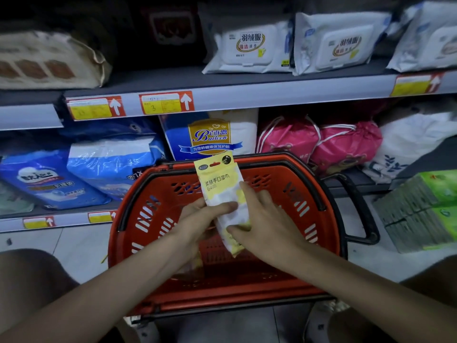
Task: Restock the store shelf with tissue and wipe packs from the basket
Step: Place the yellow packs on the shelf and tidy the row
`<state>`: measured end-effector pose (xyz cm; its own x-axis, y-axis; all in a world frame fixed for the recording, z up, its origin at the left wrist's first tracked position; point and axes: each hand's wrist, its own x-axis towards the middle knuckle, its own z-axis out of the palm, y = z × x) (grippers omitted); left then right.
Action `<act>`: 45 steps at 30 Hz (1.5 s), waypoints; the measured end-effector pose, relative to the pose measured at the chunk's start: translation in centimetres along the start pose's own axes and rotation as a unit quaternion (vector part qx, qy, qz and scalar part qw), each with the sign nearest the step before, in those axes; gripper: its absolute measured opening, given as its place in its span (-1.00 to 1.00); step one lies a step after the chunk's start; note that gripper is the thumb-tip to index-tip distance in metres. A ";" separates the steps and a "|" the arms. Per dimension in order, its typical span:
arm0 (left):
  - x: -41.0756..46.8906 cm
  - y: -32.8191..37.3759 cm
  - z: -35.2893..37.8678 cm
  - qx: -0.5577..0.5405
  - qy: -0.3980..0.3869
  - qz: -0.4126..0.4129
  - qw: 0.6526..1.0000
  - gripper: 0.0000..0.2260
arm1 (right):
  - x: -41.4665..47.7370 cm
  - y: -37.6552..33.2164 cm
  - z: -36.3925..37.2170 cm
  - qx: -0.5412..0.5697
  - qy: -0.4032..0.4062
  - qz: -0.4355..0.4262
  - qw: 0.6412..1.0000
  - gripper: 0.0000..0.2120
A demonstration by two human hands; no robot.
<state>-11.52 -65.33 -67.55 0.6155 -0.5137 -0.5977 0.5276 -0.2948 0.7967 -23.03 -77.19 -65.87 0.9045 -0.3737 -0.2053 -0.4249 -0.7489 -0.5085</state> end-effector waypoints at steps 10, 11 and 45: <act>-0.9 0.0 0.6 0.004 -0.015 0.042 0.999 -0.70 | 0.7 0.9 0.6 0.116 0.042 0.035 0.992 0.08; -1.1 0.1 0.7 0.009 -0.016 0.046 0.999 -0.69 | 0.8 1.1 0.6 0.121 0.044 0.037 0.991 0.09; -9.5 8.8 4.3 0.108 -0.099 0.350 0.925 -0.62 | -1.8 -3.0 -7.7 0.490 0.200 -0.080 0.845 -0.42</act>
<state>-15.18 -66.53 -54.47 0.6320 -0.7706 0.0824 -0.1024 0.0224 0.9945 -23.71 -78.52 -57.54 0.7798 -0.6124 0.1301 0.1128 -0.0669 -0.9914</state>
